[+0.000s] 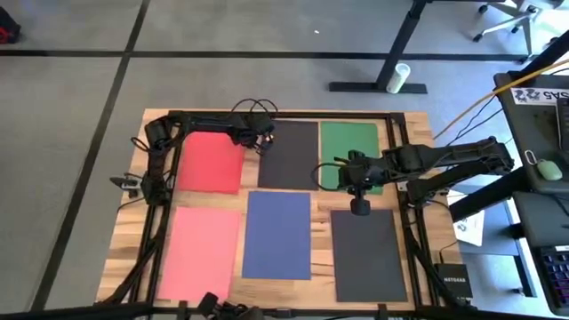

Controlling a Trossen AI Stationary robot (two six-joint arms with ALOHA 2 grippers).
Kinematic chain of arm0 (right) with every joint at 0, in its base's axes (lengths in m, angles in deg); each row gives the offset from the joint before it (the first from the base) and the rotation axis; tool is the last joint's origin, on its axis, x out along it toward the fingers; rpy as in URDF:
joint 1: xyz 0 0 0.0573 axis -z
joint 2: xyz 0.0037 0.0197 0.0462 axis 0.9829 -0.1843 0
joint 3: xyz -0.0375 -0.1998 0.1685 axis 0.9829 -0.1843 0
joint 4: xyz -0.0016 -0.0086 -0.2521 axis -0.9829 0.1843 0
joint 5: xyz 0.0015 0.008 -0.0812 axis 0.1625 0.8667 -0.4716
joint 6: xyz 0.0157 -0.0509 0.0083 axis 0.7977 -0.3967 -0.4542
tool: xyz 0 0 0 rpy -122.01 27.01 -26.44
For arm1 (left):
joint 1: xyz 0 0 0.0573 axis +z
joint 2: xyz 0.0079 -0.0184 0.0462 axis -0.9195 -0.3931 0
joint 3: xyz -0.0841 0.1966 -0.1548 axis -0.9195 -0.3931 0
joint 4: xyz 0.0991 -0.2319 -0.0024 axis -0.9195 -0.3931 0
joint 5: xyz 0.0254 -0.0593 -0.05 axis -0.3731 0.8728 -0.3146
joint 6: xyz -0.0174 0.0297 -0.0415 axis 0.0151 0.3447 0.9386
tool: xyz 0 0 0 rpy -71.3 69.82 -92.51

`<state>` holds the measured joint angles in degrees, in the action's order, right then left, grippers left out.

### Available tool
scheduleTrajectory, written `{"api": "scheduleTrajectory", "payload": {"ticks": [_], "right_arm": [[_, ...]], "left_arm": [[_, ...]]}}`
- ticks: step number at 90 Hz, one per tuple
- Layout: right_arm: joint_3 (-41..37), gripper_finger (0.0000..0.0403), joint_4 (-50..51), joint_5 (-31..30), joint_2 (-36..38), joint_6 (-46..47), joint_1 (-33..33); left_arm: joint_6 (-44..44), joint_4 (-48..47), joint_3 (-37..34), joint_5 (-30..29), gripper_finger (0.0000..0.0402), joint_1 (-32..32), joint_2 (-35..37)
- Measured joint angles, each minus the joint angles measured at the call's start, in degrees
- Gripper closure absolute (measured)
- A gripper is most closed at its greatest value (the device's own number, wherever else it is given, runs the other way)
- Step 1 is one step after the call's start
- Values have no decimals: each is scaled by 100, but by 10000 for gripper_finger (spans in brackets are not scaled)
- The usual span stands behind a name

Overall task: Organize paper
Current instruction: Adjust the stacked red papers

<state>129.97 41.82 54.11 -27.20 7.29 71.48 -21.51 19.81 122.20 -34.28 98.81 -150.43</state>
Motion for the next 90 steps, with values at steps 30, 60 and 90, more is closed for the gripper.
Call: {"api": "scheduleTrajectory", "payload": {"ticks": [30, 60, 90], "right_arm": [[0, 402, 4, 0, 0, -2, 0], [0, 402, 90, 0, 0, 24, 0], [0, 402, 92, 0, 0, 35, 0]], "left_arm": [[-41, -104, -4, -42, 402, 114, 0], [-63, -117, -7, -33, 402, 230, 0], [-90, -132, -21, -42, 402, 252, 67]]}}
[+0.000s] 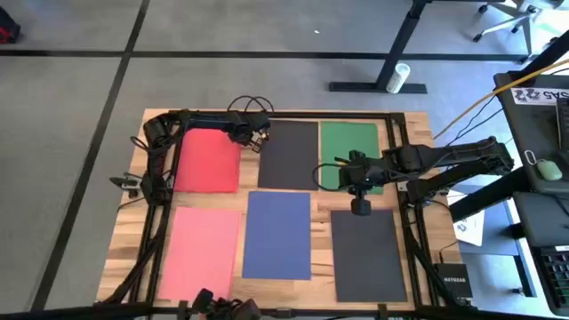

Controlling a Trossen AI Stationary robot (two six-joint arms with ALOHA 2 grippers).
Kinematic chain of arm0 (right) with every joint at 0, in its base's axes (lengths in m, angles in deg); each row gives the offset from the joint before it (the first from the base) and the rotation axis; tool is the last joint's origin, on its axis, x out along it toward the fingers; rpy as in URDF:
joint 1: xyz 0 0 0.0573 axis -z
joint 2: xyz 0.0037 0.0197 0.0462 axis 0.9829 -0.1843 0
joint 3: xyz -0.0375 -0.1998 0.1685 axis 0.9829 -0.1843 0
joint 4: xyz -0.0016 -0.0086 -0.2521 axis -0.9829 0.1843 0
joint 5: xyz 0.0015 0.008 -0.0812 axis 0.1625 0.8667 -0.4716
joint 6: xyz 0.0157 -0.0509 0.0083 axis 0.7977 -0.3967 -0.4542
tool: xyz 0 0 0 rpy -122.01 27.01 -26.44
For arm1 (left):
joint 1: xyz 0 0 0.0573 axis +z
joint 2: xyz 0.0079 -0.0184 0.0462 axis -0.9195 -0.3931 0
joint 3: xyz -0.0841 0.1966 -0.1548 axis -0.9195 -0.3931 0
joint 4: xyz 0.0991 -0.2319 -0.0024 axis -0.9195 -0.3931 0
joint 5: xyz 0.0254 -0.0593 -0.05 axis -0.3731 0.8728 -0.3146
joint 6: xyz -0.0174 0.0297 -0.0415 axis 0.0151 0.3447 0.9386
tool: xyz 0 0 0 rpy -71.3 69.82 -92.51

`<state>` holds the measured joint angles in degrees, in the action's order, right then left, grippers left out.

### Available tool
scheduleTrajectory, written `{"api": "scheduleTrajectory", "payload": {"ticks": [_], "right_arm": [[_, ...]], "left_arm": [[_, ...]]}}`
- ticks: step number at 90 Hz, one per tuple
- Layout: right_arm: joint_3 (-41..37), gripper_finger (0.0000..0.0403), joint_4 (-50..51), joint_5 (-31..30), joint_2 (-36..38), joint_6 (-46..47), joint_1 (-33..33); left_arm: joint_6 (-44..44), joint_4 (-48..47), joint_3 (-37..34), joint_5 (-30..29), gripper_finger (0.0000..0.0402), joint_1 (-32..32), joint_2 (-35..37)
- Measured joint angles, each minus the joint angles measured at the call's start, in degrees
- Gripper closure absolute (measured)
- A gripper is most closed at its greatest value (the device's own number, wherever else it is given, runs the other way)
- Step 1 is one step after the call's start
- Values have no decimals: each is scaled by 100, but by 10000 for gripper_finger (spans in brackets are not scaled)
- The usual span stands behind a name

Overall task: Organize paper
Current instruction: Adjust the stacked red papers

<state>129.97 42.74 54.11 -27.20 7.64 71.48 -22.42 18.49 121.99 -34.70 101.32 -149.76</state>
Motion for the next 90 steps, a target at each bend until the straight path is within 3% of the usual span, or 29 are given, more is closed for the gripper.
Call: {"api": "scheduleTrajectory", "payload": {"ticks": [21, 34, 45, 75, 90], "right_arm": [[0, 402, 2, 0, 0, 0, 0], [0, 402, -2, 0, 0, -27, 0], [0, 402, -7, 0, 0, -33, 0], [0, 402, -9, 0, 0, -38, 0], [0, 402, -13, 0, 0, -57, -1]], "left_arm": [[317, -354, -10, -53, 402, -248, 556], [863, -771, -5, 1161, 402, -772, 787], [1264, -798, -23, 1586, 402, -1540, 781], [3220, -2292, -33, 803, 402, -2767, 746], [3403, -1934, -316, 903, 402, -2835, 748]]}}
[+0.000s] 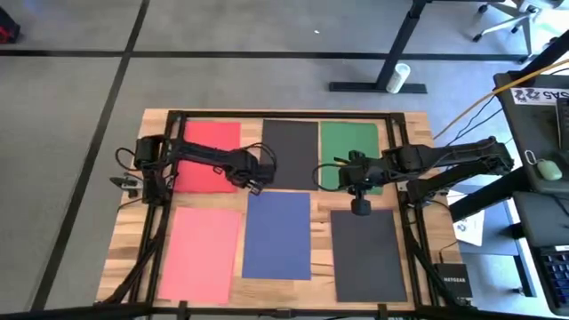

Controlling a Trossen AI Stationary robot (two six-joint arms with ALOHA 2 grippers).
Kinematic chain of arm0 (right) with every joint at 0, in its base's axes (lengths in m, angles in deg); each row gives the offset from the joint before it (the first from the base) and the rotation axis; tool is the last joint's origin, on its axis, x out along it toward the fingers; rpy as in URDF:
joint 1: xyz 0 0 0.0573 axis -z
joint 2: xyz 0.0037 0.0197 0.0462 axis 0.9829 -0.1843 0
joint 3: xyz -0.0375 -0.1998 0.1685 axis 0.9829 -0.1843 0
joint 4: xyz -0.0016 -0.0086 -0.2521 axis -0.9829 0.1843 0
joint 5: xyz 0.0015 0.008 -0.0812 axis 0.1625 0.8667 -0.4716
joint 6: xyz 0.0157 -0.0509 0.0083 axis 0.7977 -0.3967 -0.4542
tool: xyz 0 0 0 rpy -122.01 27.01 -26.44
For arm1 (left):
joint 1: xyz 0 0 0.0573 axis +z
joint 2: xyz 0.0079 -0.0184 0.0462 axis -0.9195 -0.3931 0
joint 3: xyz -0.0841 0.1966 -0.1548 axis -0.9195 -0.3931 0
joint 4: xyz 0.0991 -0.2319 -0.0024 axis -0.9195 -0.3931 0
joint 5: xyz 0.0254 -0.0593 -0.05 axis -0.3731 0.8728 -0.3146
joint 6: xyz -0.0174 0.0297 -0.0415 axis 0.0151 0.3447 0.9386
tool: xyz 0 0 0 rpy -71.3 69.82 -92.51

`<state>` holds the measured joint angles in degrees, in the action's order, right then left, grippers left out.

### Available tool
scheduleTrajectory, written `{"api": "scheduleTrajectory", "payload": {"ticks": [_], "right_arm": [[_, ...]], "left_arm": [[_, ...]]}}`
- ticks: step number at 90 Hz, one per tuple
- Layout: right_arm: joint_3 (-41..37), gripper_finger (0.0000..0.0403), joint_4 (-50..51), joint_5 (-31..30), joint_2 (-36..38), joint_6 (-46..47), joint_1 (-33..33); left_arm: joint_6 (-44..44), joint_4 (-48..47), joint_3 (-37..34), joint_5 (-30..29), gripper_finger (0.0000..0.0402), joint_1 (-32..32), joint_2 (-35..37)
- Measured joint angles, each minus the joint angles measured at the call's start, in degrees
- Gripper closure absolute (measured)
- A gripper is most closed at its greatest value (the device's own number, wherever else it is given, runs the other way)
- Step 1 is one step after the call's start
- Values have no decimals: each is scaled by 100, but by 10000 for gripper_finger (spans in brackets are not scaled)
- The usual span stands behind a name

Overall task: Organize paper
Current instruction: Adjust the stacked red papers, then stack the black paper on the stacked black paper

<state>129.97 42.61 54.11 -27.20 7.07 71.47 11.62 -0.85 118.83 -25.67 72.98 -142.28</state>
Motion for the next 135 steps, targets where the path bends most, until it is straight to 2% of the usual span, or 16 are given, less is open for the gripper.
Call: {"api": "scheduleTrajectory", "payload": {"ticks": [9, 20, 47, 83, 115, 135], "right_arm": [[0, 402, -1, 0, 0, -2, -2], [0, 402, -3, 0, 0, -2, -1], [0, 402, 3, 0, 2, -28, 1], [0, 402, 2, 0, 2, -34, 0], [0, 402, 4, 0, 2, -33, -2], [0, 402, 74, 24, 2, -32, 1]], "left_arm": [[-45, 832, -308, 227, 402, 5, 0], [0, 1232, -528, 368, 402, 25, 37], [225, 672, -551, 277, 402, -2, 15], [327, 430, -562, 274, 402, -174, 9], [225, 426, -521, 198, 402, -181, 9], [-246, 460, -188, 198, 402, -187, -2]]}}
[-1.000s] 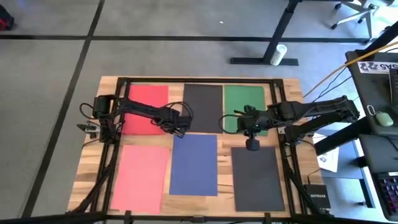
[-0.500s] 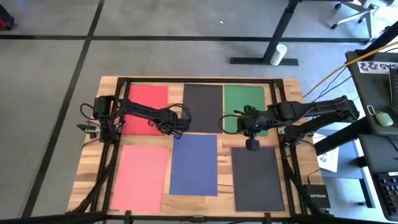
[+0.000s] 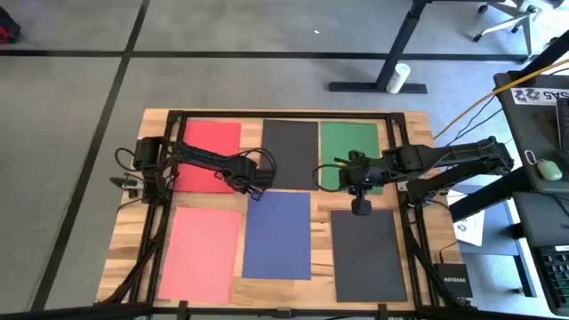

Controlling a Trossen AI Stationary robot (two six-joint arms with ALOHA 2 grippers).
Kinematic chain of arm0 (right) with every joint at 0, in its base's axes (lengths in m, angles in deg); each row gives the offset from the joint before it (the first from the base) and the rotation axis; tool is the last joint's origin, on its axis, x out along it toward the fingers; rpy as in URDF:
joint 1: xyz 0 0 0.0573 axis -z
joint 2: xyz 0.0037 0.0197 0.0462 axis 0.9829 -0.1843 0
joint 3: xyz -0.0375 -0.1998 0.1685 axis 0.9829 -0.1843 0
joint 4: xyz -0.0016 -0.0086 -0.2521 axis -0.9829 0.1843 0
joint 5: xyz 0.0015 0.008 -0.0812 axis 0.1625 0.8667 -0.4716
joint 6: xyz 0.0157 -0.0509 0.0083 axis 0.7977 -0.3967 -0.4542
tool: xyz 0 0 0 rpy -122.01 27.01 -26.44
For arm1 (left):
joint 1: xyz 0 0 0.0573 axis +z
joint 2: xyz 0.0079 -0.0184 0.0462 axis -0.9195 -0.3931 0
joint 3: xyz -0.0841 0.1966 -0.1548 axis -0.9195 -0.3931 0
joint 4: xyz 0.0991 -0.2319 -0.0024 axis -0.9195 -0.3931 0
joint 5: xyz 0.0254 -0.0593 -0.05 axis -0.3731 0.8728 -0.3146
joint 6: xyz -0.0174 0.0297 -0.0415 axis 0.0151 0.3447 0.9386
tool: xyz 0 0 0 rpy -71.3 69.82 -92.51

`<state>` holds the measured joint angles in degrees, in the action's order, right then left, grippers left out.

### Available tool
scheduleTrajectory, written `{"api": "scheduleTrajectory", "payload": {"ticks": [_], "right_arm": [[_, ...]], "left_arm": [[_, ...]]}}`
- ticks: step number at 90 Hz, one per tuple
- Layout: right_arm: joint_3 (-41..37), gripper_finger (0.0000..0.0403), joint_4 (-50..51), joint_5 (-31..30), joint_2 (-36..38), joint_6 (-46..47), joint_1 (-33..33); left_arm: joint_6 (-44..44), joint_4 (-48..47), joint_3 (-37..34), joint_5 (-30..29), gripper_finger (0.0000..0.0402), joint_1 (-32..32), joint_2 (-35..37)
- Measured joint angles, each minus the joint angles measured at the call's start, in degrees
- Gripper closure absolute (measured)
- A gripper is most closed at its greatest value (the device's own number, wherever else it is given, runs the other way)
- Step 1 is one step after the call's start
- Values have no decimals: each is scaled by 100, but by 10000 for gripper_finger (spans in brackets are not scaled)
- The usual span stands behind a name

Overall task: Organize paper
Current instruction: Stack the black paper on the stacked black paper

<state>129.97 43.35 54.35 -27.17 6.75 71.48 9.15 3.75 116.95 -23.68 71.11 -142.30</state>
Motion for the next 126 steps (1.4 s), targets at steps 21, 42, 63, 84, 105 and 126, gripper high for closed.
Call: {"api": "scheduleTrajectory", "payload": {"ticks": [21, 42, 63, 84, 105, 126], "right_arm": [[0, 402, 35, 591, 0, 38, -2], [-145, 402, 169, 1015, -62, 412, 0], [-669, 402, -558, 1620, -538, 654, -2], [-1032, 366, -890, 1596, -1305, 665, -2], [-1108, 301, -998, 1862, -2012, 722, -2], [-1108, 308, -873, 1899, -2235, 867, -2]], "left_arm": [[-833, 121, 672, -240, 402, -99, 0], [-1687, 813, 953, -400, 402, -691, 393], [-2796, 2558, 715, -479, 402, -1560, 1155], [-3851, 4592, -121, -204, 402, -2407, 1696], [-4047, 6675, -1348, 513, 402, -2739, 1788], [-4315, 9358, -2532, 977, 402, -2701, 1790]]}}
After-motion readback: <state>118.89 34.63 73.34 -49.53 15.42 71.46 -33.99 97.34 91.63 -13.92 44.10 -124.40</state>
